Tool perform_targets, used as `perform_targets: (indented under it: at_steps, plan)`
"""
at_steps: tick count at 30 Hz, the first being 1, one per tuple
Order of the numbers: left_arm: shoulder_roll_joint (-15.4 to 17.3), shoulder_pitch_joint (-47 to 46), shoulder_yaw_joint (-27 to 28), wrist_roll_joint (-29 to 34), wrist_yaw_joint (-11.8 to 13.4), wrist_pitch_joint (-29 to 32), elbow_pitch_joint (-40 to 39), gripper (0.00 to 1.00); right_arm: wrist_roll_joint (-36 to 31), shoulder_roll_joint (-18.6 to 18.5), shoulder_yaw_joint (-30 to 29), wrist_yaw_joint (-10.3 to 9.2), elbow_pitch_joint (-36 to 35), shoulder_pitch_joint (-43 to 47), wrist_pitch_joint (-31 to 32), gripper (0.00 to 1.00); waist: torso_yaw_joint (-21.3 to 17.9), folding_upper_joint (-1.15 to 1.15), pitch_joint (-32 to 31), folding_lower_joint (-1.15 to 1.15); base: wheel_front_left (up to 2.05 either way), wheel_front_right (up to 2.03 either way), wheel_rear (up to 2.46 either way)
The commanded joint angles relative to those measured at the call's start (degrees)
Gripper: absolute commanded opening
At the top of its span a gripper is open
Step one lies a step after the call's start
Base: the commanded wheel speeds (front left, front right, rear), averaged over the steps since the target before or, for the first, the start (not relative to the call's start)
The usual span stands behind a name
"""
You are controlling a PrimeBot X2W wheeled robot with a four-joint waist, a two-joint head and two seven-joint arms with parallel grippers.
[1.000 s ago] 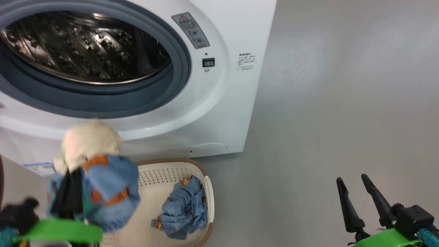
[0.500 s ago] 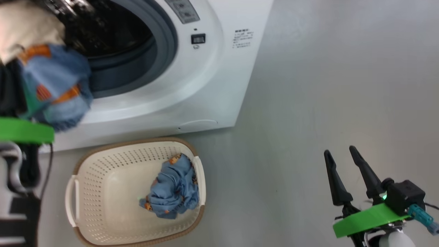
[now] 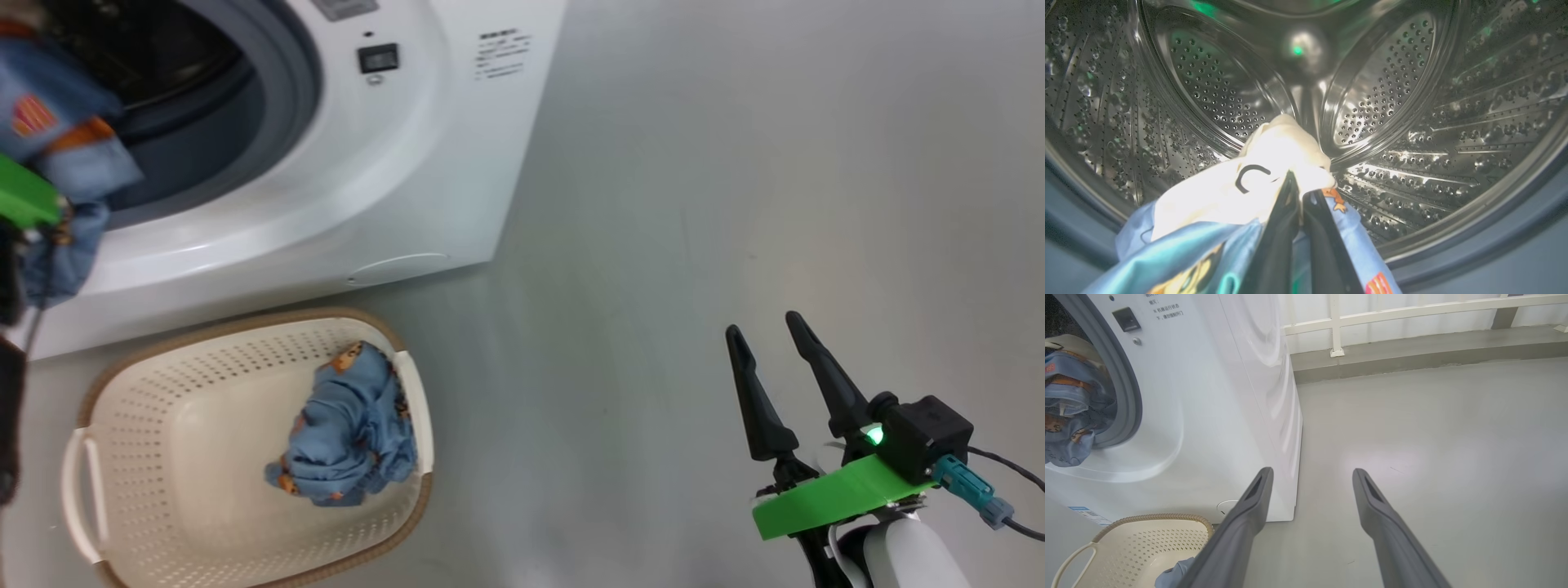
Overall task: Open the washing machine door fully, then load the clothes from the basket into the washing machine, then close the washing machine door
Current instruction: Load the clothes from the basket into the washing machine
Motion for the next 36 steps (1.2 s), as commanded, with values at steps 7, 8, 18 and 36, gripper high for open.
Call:
perform_targets:
  at_steps: [7,8,18,36]
  plan:
    - [5.9,-8.8,3.7,2.5,-0.1,-0.4,-2.0,0.00,0.6,0.5,2.1,0.09,-1.4,-1.4,-0.3,1.00,-3.7,0.00,3.3,0.00,0.00,0.00,0.00]
    - [5.9,-9.3,4.4,3.2,-0.1,-0.4,-3.0,0.00,0.6,0.5,2.0,0.09,-1.4,-1.5,-0.3,1.00,-3.8,0.00,3.5,0.00,0.00,0.00,0.00]
    - [4.6,-7.5,7.5,7.5,-0.1,-0.4,-2.6,1.00,0.8,0.7,2.1,0.09,-1.3,-1.7,-0.3,1.00,-4.1,0.00,3.9,0.00,0.00,0.00,0.00]
    - [0.9,-0.2,10.1,9.5,-0.1,-0.4,-2.2,1.00,0.0,0.7,1.4,0.09,-1.2,-1.9,-0.3,1.00,-2.0,0.00,2.5,0.00,0.00,0.00,0.00]
